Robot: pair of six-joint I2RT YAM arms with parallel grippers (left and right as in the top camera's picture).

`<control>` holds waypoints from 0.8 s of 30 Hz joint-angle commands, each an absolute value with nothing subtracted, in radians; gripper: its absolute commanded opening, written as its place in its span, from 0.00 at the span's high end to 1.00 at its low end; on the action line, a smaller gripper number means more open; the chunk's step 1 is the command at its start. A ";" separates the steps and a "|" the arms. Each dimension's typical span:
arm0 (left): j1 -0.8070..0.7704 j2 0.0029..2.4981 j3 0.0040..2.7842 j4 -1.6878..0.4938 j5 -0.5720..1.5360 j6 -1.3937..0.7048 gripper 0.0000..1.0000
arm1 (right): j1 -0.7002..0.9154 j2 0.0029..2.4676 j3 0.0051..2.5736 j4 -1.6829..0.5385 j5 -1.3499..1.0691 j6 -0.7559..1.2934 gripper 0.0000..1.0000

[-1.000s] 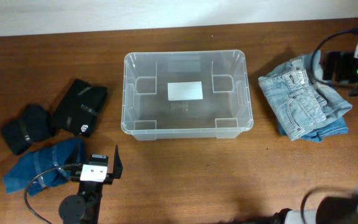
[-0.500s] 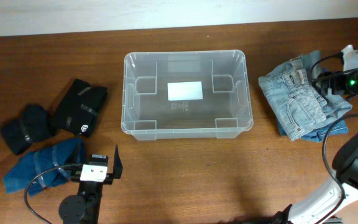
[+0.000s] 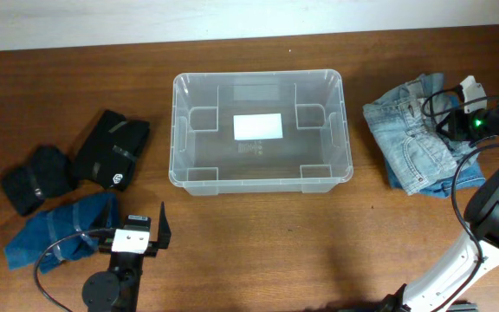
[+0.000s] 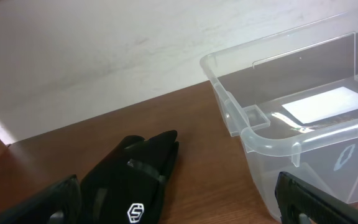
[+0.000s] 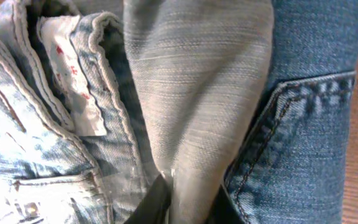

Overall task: Pack container
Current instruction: 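Reach the right gripper to the folded light-blue jeans and grasp them, then lift the light-blue jeans with the right gripper and lower into the bin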

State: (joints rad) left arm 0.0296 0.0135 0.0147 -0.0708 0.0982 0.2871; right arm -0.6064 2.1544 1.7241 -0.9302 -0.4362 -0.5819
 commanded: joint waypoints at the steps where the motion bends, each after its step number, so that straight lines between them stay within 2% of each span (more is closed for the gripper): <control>1: 0.035 0.006 0.009 -0.072 0.109 0.277 0.01 | -0.603 2.163 1.746 -0.931 -0.426 -0.534 0.96; 6: 0.035 0.006 0.009 -0.072 0.109 0.277 0.01 | -0.601 2.135 1.833 -0.996 -0.433 -0.455 0.96; 12: 0.035 0.006 0.009 -0.072 0.109 0.277 0.01 | -0.576 2.124 2.120 -1.242 -0.494 -0.449 0.96; 24: 0.036 0.006 0.009 -0.072 0.109 0.277 0.00 | -0.357 2.121 2.728 -1.557 -0.493 -0.016 0.96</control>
